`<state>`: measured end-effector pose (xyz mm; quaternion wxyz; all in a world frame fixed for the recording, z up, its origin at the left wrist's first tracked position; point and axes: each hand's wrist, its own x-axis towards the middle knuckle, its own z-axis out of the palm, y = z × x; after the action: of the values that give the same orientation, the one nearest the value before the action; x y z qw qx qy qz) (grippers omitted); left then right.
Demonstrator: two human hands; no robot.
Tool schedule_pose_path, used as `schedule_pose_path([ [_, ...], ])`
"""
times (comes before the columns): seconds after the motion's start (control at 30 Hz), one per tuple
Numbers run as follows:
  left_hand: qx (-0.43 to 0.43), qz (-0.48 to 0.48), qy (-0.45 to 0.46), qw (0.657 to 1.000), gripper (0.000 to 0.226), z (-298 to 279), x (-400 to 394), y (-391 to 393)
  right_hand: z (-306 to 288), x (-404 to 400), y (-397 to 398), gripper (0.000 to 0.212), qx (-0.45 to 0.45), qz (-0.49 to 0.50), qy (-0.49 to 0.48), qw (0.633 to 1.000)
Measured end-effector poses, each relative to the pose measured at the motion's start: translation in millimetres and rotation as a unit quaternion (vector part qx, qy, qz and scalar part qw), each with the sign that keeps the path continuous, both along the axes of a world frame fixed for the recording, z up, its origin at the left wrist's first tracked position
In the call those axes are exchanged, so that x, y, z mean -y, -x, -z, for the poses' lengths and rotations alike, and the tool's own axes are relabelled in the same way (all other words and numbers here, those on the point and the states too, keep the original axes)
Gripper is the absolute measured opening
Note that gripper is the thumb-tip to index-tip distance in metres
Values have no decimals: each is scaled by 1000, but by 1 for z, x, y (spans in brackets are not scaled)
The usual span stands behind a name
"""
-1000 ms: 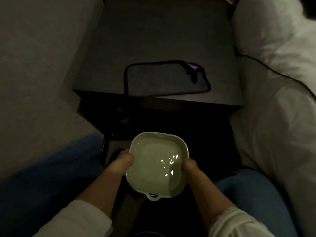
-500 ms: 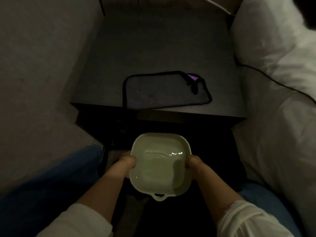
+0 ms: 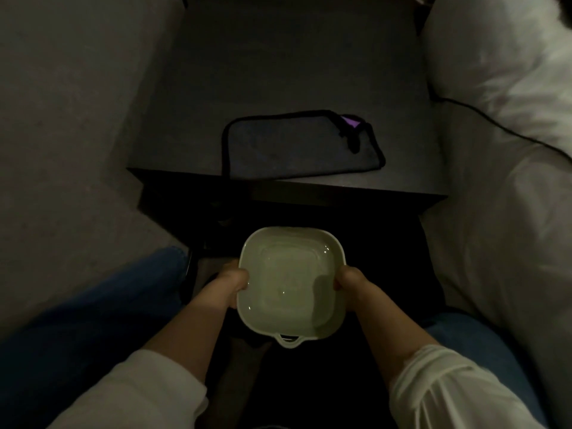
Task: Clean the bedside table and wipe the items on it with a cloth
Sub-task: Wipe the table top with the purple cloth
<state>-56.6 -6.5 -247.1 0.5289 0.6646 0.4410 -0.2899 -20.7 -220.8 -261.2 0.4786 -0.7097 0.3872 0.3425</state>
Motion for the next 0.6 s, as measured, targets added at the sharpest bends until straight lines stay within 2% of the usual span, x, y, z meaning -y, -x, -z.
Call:
schedule_pose_path([
  [0.13,6,15,20,1000,54,-4,-3,4,0,-2,5,33,-4,7,-8,1000],
  [0.27,12,-18,35,999,49,-7,1,6,-1,-2,6,25,-4,-18,4,1000],
  [0.37,34,-7,30,999,59,-2,2,5,-1,-2,6,48,-31,-18,-9,999],
  [0.5,51,10,-61,997,86,-9,6,-2,-10,-2,7,53,-52,9,-47,997],
  [0.6,60,15,-44,997,75,-24,11,-2,-20,0,8,53,-37,7,-53,998],
])
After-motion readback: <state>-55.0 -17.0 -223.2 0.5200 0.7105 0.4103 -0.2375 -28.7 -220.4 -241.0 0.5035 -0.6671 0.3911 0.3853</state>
